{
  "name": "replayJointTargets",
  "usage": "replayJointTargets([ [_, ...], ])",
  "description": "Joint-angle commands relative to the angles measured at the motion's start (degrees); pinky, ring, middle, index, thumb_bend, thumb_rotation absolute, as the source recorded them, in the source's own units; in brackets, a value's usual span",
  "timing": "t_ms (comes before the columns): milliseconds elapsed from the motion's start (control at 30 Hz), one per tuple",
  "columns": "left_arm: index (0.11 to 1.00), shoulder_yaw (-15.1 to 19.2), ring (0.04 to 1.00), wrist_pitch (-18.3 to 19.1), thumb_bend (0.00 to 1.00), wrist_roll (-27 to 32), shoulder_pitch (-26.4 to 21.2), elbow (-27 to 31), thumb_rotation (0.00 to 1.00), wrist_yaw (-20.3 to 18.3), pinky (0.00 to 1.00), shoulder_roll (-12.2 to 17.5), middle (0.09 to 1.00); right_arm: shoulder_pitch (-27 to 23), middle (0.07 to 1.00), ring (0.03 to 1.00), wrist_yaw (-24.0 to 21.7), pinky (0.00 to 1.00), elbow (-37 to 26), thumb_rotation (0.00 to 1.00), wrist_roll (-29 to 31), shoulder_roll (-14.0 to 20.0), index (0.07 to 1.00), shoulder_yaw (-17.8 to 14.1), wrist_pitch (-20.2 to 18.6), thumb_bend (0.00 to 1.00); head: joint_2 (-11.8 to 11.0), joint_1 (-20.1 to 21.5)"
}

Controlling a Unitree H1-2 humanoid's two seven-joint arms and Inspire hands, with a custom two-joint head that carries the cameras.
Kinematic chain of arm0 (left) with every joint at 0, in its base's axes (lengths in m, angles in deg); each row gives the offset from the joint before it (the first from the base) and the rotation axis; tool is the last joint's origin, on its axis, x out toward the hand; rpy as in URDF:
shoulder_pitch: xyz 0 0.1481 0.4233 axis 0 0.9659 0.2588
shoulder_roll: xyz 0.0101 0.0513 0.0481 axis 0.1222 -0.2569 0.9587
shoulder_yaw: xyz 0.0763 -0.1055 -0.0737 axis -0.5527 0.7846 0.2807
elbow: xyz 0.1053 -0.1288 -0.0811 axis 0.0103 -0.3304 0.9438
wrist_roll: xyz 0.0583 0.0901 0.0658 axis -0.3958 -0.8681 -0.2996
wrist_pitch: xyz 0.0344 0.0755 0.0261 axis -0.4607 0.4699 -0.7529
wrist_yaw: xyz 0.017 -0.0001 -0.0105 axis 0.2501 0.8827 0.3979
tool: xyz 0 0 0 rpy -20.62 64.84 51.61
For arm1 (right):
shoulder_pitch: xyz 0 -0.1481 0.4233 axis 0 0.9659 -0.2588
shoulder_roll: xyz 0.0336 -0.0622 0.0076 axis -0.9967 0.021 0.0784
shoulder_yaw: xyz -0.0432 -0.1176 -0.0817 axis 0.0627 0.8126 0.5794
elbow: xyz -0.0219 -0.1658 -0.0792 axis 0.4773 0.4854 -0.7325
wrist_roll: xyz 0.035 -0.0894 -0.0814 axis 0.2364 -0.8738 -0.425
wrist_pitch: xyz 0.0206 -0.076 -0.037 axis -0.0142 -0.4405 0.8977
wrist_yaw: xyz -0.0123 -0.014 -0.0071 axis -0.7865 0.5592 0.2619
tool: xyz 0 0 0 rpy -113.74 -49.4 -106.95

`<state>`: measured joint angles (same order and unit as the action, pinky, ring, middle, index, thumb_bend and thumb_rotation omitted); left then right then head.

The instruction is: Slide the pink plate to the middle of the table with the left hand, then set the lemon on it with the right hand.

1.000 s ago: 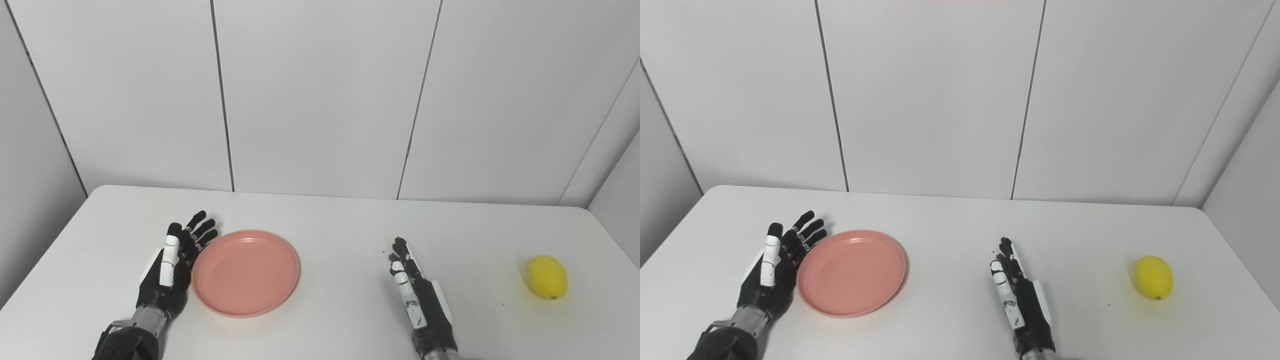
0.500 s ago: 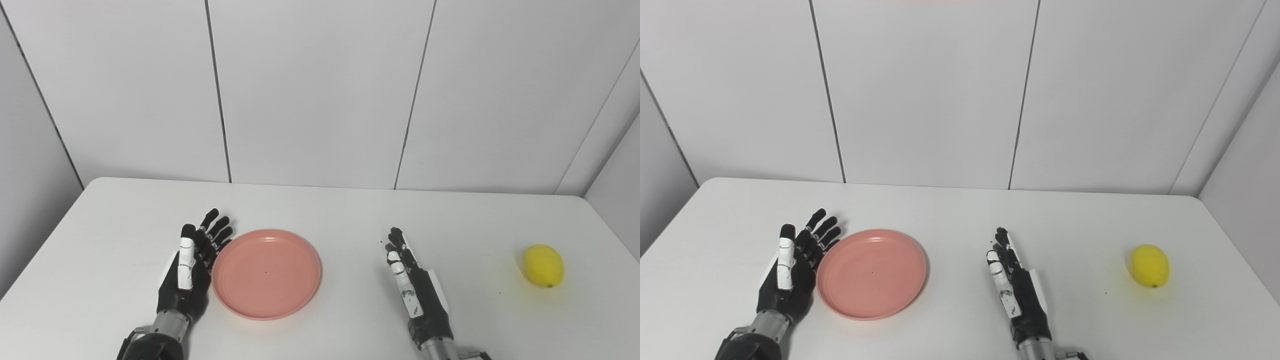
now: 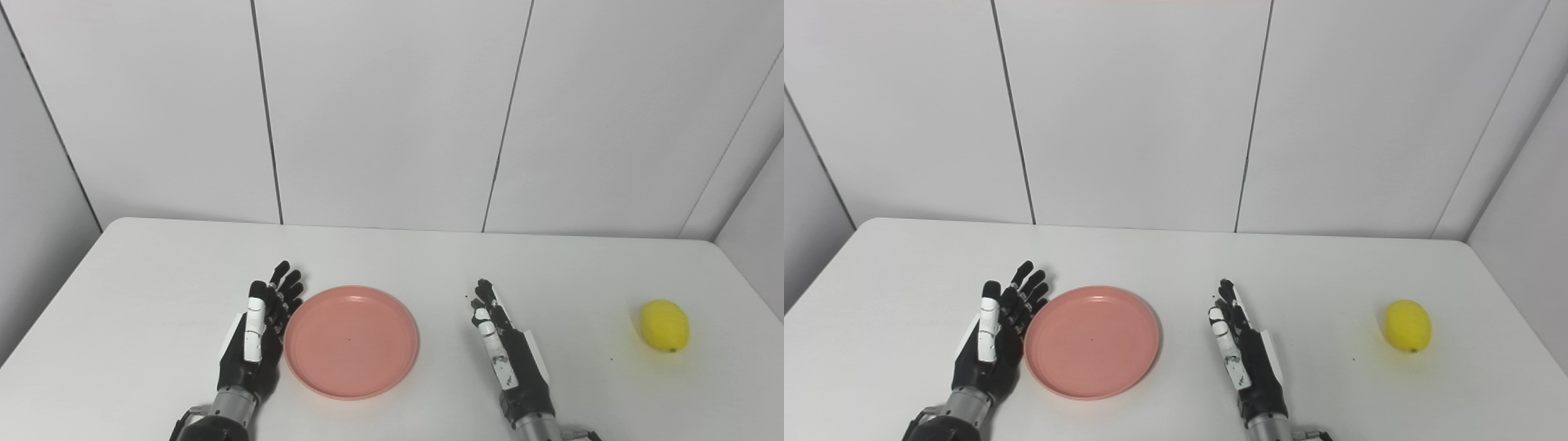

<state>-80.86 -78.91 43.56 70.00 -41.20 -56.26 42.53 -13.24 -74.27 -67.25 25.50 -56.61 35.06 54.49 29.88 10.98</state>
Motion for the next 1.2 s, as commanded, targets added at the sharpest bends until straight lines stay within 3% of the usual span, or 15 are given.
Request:
replayJointTargets([
  [0,0.974,-1.0,0.980,-1.0,0.79,-0.8,2.1,-0.7,1.00,-0.3,1.00,-1.1,0.973,-0.3,0.976,0.962,0.0,0.95,-0.7,0.93,0.5,0.2,0.974,-0.3,3.6,0.60,0.0,-0.1],
  [600,1.000,-4.9,1.000,-1.5,0.83,-2.0,3.4,0.1,1.00,-1.6,1.00,-2.9,1.000,-0.2,0.974,0.960,0.2,0.96,-0.7,0.93,0.8,0.7,0.972,-0.2,3.8,0.59,-0.2,-0.3],
  [1167,1.000,-6.3,1.000,-4.9,0.83,-4.3,4.1,-1.0,1.00,-0.9,1.00,-5.7,1.000,0.0,0.968,0.953,0.2,0.95,-1.0,0.93,0.7,0.9,0.967,-0.3,3.5,0.60,-0.8,0.0],
])
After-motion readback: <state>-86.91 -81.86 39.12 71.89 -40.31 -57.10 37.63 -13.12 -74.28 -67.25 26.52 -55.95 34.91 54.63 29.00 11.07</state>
